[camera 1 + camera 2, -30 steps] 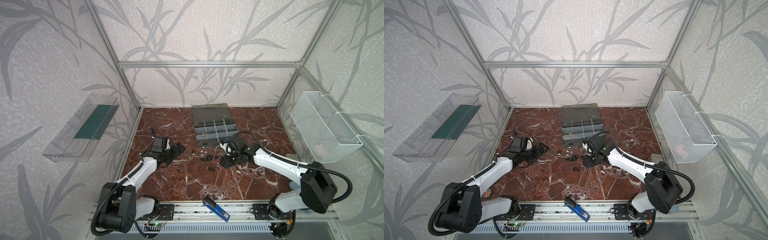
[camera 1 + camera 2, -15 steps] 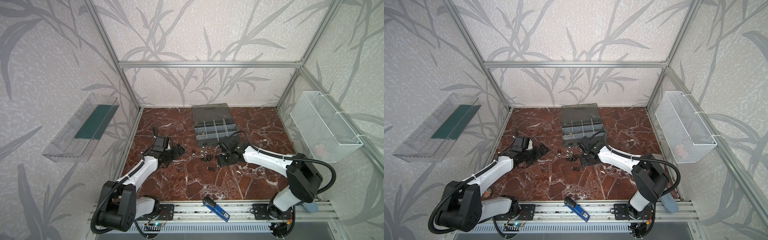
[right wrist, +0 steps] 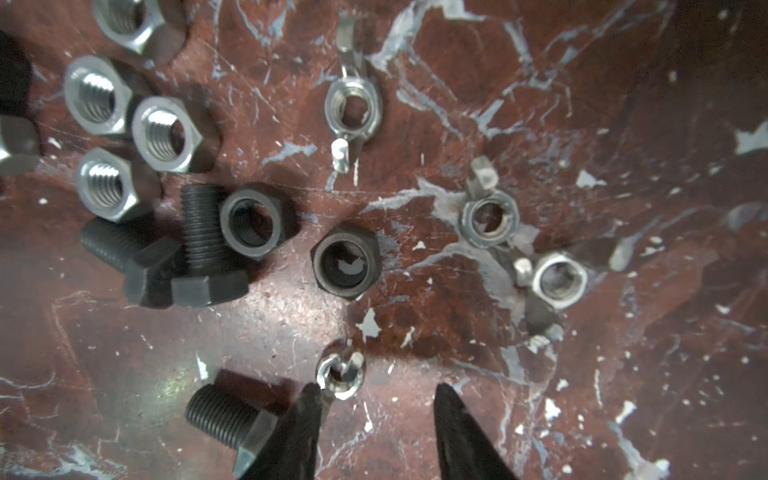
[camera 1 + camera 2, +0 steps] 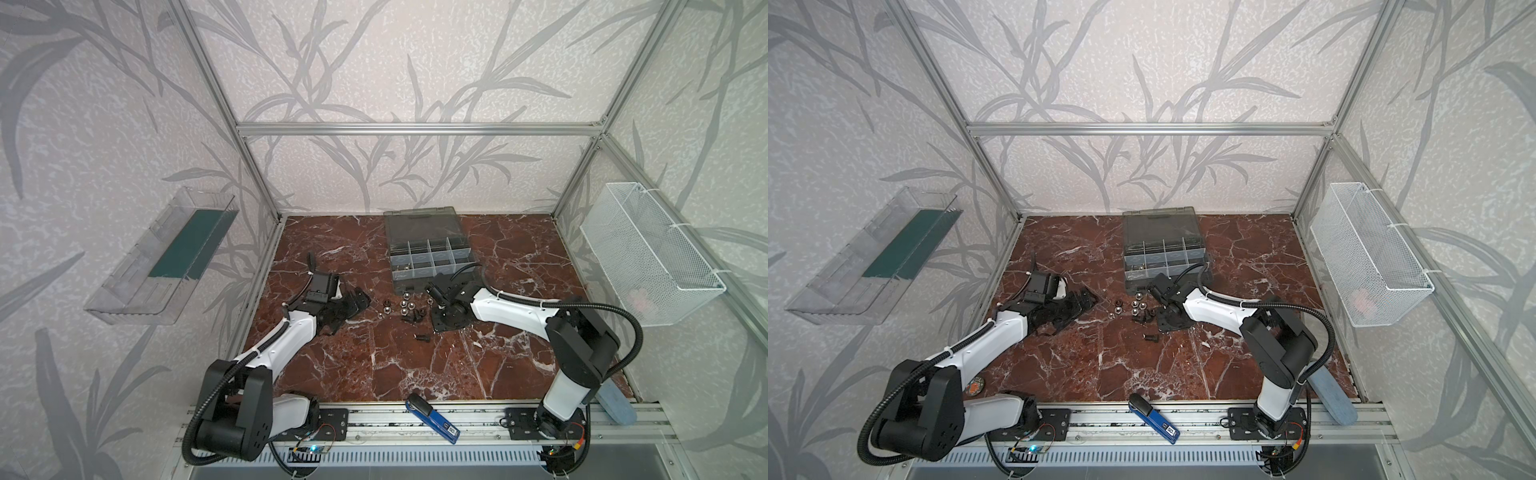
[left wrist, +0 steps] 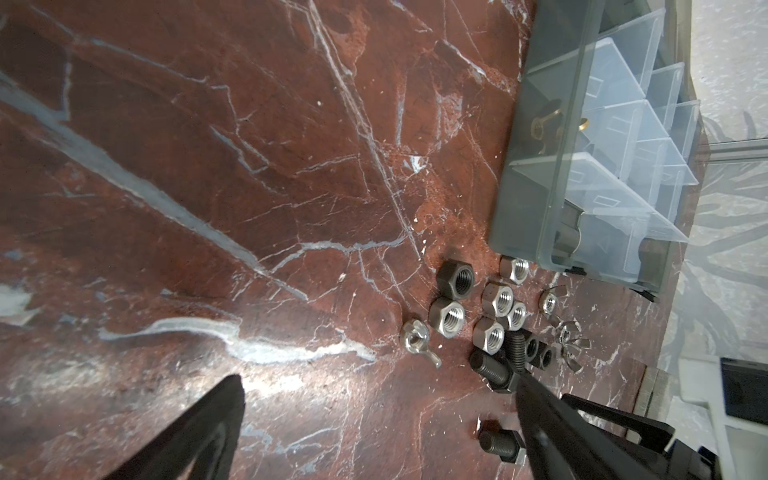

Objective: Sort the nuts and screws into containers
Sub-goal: 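Lower the right gripper and grasp a silver wing nut, then lift the silver wing nut and carry it toward the organizer box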

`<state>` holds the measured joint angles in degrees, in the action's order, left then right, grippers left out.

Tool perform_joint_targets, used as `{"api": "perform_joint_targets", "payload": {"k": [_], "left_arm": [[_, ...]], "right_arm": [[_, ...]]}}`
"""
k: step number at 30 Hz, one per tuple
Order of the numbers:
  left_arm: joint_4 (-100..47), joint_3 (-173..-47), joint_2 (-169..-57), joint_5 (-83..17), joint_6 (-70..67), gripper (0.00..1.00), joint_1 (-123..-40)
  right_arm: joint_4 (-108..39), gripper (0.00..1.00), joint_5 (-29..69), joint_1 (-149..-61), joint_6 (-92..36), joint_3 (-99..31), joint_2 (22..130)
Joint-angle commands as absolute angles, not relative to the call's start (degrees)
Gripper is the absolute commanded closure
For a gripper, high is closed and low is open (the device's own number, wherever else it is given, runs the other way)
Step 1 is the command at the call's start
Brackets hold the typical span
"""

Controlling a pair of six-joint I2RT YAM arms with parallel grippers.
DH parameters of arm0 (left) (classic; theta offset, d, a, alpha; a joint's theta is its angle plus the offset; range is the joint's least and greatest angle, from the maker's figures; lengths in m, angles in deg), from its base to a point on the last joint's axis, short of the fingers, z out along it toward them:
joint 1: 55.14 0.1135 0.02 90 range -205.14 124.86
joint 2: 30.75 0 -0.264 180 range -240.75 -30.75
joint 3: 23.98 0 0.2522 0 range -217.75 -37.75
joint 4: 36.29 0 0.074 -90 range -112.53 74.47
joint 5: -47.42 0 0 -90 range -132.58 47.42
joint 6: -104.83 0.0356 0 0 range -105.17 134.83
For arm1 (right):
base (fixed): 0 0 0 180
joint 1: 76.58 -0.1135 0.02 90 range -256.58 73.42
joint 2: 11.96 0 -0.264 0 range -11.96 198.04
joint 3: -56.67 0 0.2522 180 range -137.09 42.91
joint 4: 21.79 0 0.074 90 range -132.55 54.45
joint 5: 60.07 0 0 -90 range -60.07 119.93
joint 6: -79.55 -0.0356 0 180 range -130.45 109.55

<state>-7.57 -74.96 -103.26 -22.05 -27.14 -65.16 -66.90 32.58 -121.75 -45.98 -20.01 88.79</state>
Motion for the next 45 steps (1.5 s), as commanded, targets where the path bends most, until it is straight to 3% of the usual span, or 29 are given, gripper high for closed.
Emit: {"api": "perform_joint_targets", "payload": {"k": [1,17,31,36,45], "left_arm": [[-10.3,-75.8,-104.1,-19.2,-27.4,0.01,-65.3],[-12.2,-75.6,-105.3,-17.6,-28.4,0.01,-65.3],[-12.1,-75.5,-105.3,-18.0,-28.4,0.01,-65.3],[-12.0,-75.3,-105.3,-18.0,-28.3,0.00,-65.3],[-14.3,-74.5,-104.1,-16.3,-29.4,0.01,-65.2]], "right_arm": [[-66.5,0.61,31.5,-122.0,-46.6,-21.8,90.3],[-65.2,0.71,30.6,-122.0,-46.0,-23.1,94.6],[-66.3,0.85,31.7,-122.0,-45.4,-22.6,93.8],[-66.6,0.97,31.7,-122.0,-44.6,-22.7,94.0],[-71.7,1.00,24.6,-119.9,-30.2,-32.5,90.4]]}}
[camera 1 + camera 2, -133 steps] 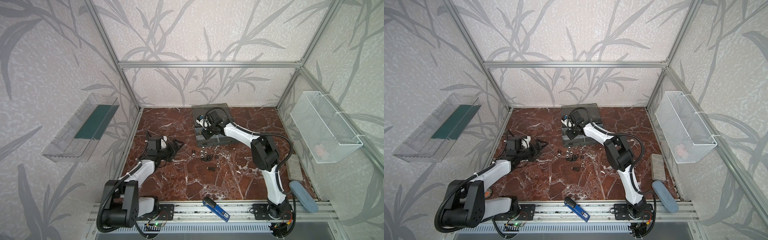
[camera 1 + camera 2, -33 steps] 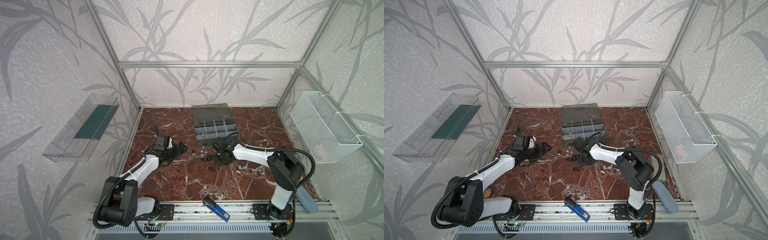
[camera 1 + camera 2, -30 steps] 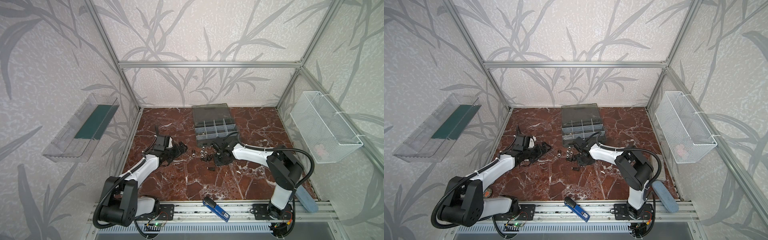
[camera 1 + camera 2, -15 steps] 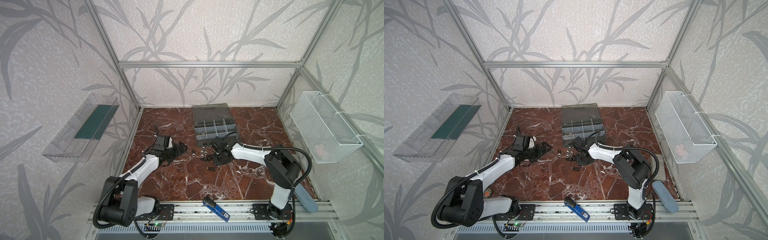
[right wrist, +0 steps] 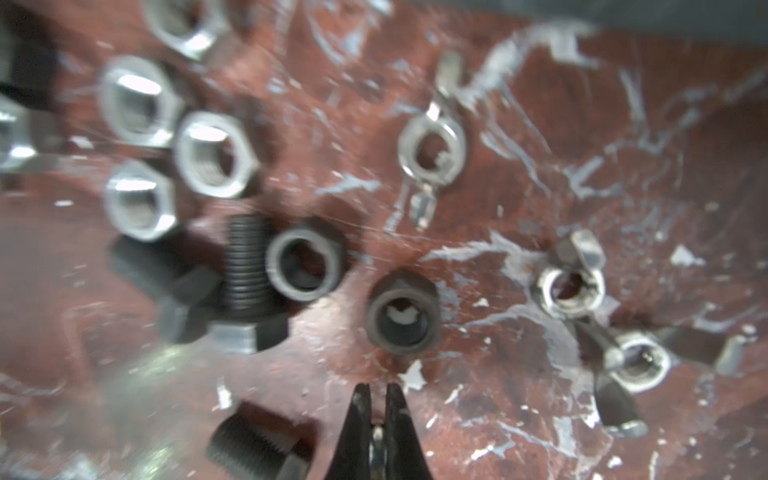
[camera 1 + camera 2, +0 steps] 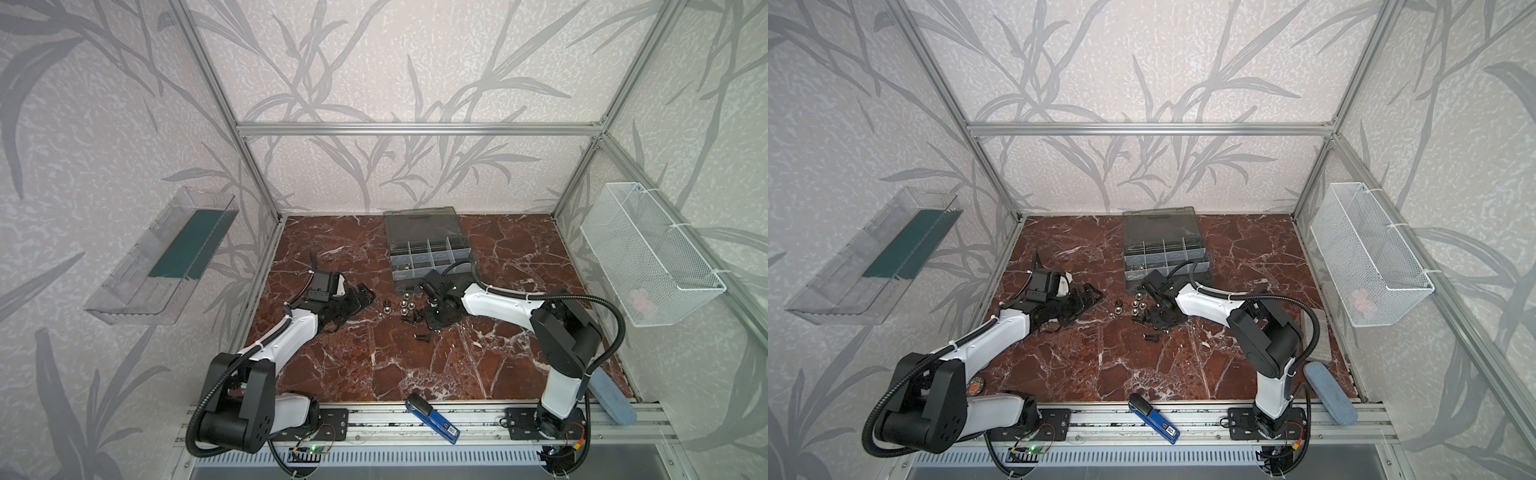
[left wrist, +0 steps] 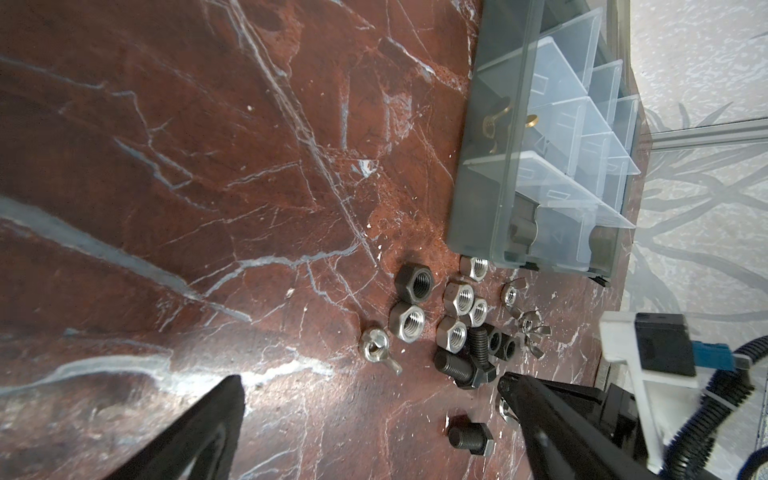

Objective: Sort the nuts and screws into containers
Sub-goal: 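Lift the silver wing nut and carry it toward the organizer box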

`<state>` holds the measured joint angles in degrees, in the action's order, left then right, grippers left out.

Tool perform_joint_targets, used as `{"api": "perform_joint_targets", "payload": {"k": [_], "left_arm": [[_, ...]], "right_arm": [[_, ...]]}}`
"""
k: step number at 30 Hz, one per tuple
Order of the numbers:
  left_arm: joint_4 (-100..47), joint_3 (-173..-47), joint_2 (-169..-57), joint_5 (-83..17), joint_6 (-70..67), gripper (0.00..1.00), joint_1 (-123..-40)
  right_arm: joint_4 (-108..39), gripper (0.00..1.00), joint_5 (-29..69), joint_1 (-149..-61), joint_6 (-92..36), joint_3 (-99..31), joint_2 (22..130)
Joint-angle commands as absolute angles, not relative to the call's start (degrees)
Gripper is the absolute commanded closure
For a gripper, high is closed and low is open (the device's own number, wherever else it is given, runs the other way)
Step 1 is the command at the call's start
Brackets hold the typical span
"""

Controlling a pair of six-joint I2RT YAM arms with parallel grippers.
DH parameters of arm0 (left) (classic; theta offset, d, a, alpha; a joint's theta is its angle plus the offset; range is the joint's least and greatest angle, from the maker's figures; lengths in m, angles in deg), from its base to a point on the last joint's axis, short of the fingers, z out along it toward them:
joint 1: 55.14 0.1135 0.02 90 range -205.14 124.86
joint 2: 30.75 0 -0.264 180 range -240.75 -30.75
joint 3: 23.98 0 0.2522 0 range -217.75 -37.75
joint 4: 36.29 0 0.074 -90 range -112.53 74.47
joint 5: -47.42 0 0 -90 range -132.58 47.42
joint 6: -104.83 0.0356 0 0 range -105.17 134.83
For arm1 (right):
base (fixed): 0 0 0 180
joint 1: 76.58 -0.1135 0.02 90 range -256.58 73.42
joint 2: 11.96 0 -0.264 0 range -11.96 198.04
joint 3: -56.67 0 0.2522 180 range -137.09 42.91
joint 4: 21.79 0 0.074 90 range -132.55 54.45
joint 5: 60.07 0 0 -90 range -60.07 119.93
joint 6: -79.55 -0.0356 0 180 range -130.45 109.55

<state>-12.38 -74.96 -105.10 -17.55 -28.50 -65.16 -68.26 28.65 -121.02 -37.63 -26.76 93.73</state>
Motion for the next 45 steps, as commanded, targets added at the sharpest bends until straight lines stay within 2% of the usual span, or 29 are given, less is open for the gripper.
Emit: {"api": "perform_joint_targets", "payload": {"k": [1,4,9,18,23,33,34,37,40,45], "left_arm": [[-15.2,-74.3,-104.2,-15.6,-29.9,0.00,-65.2],[-17.9,-73.7,-104.6,-13.8,-31.3,0.01,-65.1],[-19.0,-73.4,-104.9,-13.2,-32.0,0.01,-65.1],[-19.1,-73.8,-104.9,-13.2,-32.1,0.01,-65.1],[-20.4,-73.3,-104.8,-12.6,-33.1,0.01,-65.1],[-19.5,-73.2,-103.9,-13.1,-32.8,0.00,-65.1],[-19.5,-73.1,-103.9,-13.1,-32.9,0.00,-65.1],[-19.7,-73.0,-104.0,-13.1,-33.0,0.00,-65.1],[-19.9,-73.1,-104.2,-12.9,-33.1,0.01,-65.0],[-20.0,-73.2,-104.3,-12.6,-33.1,0.01,-65.1]], "right_arm": [[-72.6,1.00,23.5,-119.3,-28.6,-34.6,90.3],[-74.0,1.00,23.1,-117.8,-24.3,-40.9,90.7],[-68.7,1.00,25.0,-114.3,-22.0,-47.6,94.4],[-62.9,1.00,25.2,-109.0,-21.9,-61.5,108.8],[-61.7,1.00,26.7,-108.7,-22.4,-64.3,113.8],[-60.9,1.00,28.1,-108.2,-21.7,-63.1,115.8],[-61.1,0.96,28.5,-108.3,-21.6,-63.0,115.8],[-61.9,0.73,28.8,-108.2,-21.1,-63.3,115.6],[-63.3,0.57,29.1,-108.1,-20.6,-64.1,115.2],[-66.4,0.50,28.9,-108.1,-18.5,-63.8,110.6]]}}
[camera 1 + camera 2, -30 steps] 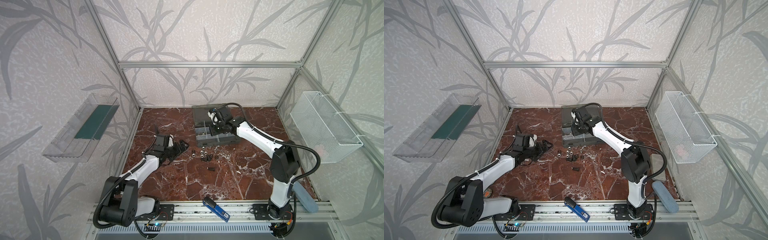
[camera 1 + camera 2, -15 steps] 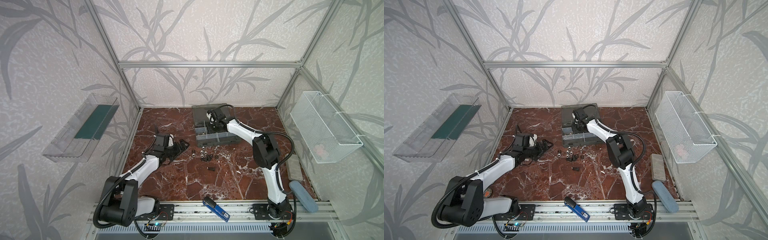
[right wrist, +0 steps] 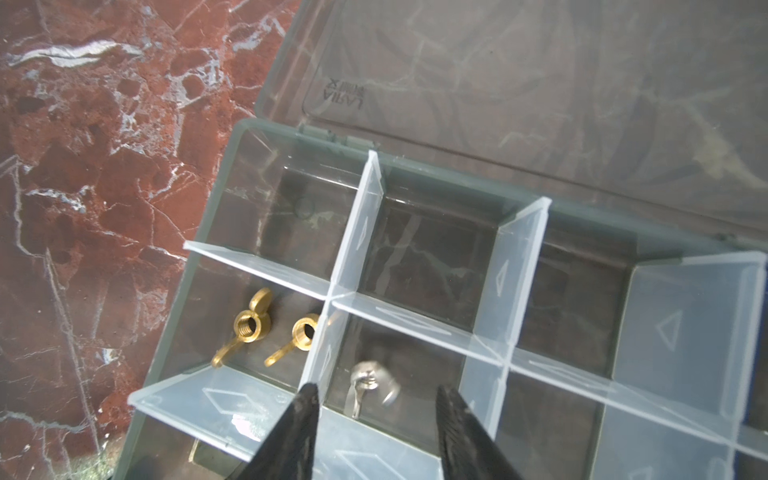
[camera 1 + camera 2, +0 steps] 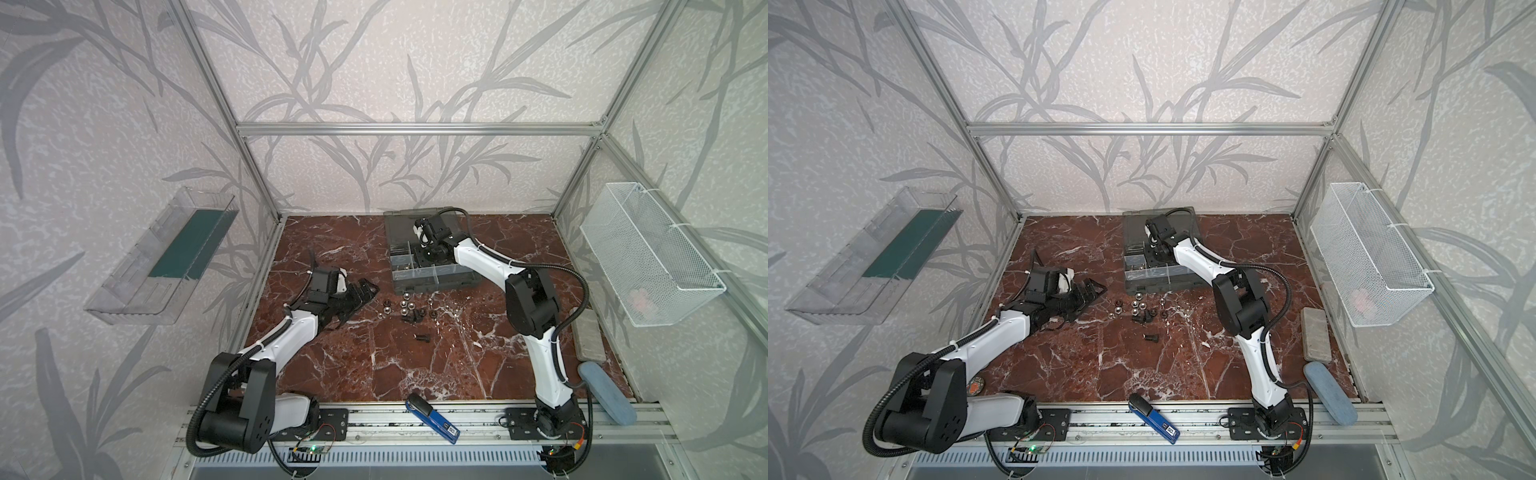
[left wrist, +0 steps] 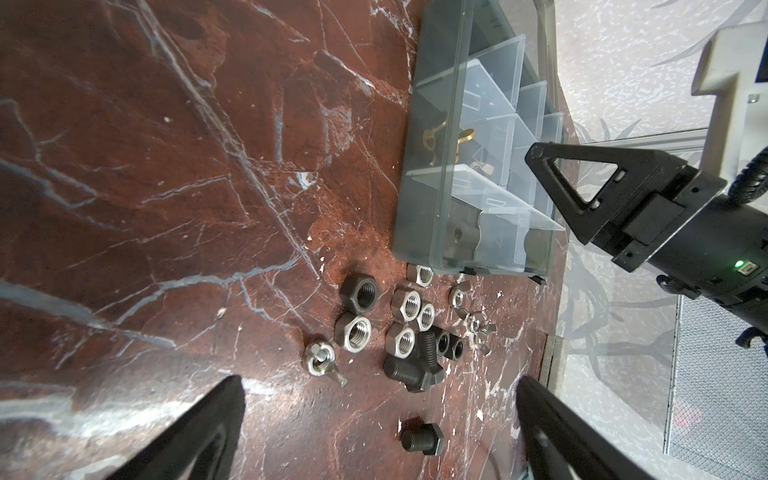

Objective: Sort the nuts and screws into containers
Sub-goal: 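Lift the silver wing nut and carry it toward the organizer box, then lower the silver wing nut into a compartment beside the brass ones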

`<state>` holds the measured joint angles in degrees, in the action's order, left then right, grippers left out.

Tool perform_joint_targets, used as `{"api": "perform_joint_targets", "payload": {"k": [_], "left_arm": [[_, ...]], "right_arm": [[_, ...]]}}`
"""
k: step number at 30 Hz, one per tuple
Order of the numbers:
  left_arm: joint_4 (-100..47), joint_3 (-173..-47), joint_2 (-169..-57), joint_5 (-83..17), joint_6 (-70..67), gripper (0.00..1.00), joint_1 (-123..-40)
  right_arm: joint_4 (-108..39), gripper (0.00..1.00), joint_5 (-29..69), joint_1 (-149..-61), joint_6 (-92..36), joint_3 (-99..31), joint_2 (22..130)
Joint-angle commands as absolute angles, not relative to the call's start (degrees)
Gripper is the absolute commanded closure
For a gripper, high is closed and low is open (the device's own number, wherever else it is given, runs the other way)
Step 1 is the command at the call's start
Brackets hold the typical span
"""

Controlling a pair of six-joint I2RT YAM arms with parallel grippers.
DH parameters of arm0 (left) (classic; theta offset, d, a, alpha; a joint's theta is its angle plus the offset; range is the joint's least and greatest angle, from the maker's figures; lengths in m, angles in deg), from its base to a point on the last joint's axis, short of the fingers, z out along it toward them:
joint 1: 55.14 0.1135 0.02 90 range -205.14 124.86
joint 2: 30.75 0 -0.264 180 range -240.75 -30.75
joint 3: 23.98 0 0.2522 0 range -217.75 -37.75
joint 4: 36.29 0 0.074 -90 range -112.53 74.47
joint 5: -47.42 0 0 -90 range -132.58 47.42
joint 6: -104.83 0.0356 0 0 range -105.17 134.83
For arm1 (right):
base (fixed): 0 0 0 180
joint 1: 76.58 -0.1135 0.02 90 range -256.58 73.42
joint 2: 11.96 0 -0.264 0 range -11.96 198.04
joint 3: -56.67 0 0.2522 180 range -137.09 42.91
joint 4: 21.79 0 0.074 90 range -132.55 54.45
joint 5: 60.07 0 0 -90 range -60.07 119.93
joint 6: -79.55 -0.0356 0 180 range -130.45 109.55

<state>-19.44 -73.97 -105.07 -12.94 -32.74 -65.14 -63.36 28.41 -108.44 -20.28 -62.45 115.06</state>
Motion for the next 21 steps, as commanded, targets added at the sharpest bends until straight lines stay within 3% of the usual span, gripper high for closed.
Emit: {"api": "perform_joint_targets", "payload": {"k": [1,7,13,21], "left_arm": [[-19.9,-73.3,-104.4,-12.6,-33.1,0.01,-65.1],[-20.0,-73.3,-104.2,-12.7,-33.2,0.01,-65.1],[-20.0,-73.8,-104.8,-12.4,-33.3,0.00,-65.1],[-20.2,-74.7,-106.7,-11.2,-33.0,0.01,-65.1]], "right_arm": [[-67.2,0.49,28.4,-108.1,-18.1,-63.0,108.7],[-67.7,0.47,24.3,-108.2,-19.3,-49.7,94.4],[-64.3,0.47,24.8,-109.6,-28.7,-33.1,82.3],[-62.3,0.47,28.1,-113.5,-32.7,-25.8,83.8]]}}
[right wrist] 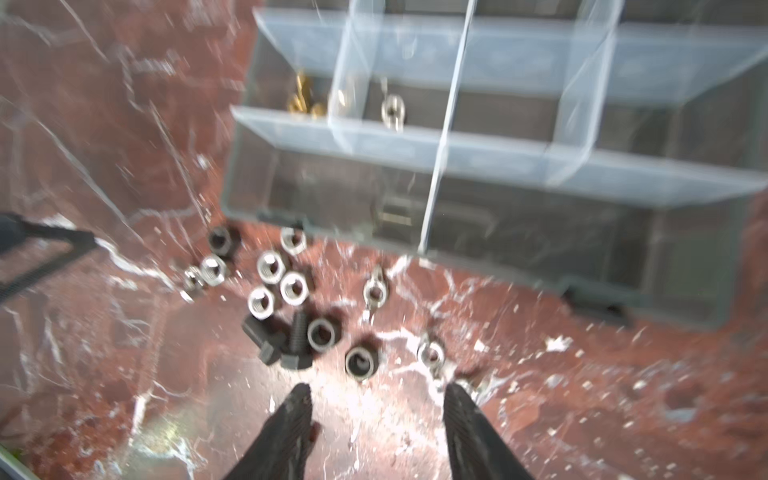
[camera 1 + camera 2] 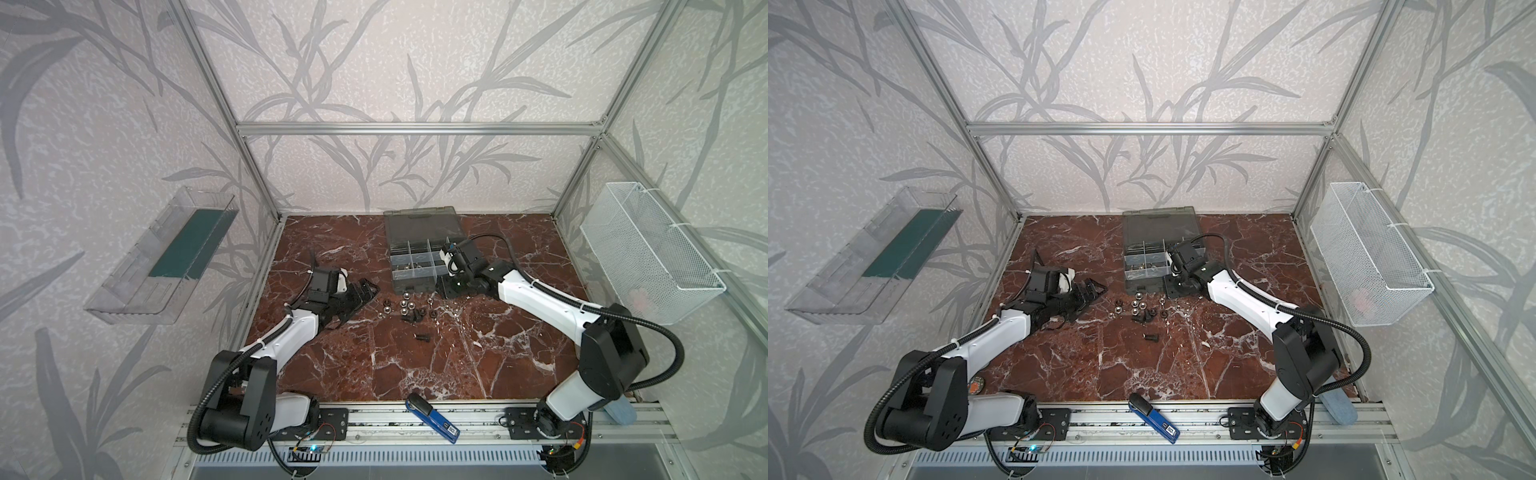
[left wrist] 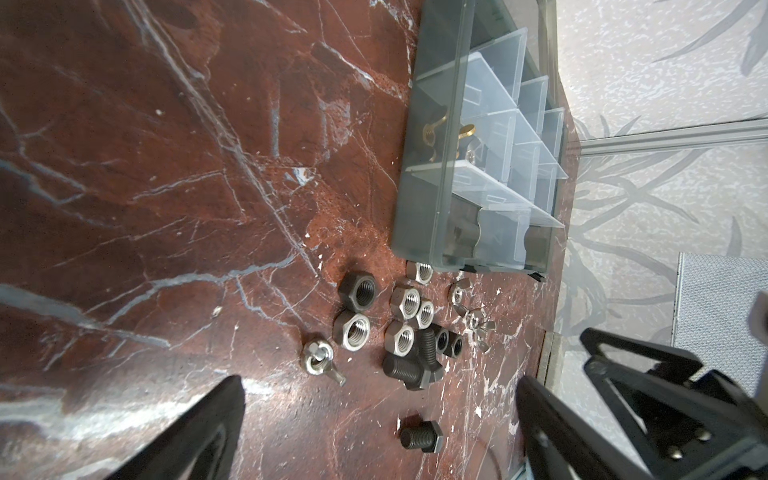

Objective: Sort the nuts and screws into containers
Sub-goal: 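Lower the silver wing nut into a compartment beside the brass ones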

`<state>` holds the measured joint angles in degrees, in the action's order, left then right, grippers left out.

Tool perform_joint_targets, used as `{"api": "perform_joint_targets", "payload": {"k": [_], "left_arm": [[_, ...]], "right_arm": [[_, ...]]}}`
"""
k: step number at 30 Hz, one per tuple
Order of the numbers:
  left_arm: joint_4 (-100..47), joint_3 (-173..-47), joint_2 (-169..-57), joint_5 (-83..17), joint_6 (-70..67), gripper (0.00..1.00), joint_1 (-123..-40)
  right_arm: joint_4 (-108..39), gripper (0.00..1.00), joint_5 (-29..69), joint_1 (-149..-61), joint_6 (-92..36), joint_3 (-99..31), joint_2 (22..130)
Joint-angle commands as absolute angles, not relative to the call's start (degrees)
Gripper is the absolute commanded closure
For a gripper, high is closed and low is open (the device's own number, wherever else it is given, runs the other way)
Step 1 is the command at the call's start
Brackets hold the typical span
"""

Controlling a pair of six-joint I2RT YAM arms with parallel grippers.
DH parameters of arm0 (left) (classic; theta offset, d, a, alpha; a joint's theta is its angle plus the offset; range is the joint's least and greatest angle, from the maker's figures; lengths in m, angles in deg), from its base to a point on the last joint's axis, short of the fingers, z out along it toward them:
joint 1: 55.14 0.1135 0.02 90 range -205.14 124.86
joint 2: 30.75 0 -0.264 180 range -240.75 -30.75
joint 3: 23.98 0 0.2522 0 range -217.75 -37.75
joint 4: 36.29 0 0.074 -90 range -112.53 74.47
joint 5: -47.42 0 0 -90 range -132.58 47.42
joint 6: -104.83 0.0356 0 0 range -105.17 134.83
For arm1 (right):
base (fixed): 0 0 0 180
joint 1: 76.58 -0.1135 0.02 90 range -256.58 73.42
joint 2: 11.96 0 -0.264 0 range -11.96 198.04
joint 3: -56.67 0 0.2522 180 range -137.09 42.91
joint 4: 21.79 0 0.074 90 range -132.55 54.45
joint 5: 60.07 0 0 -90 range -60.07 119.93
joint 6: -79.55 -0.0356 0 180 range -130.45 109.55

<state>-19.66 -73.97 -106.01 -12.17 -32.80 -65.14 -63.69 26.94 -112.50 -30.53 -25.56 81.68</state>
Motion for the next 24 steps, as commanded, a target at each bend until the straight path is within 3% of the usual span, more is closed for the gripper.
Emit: {"api": "perform_joint_targets", "payload": {"k": [1,8,24], "left_arm": [[-20.2,-74.7,-106.8,-11.1,-33.0,0.01,-65.1],[-19.9,-74.1,-105.8,-11.7,-33.0,0.00,-65.1],[-19.4,-74.3,-105.9,-11.7,-32.4,0.00,-65.1]], "right_arm": [[-62.7,0.47,27.7,-113.8,-32.4,-26.5,85.1],[-64.9,0.48,31.8,-116.1,-33.0,-32.0,93.4],[-57.3,0.53,36.1,-116.9,-41.6,-32.5,99.9]]}}
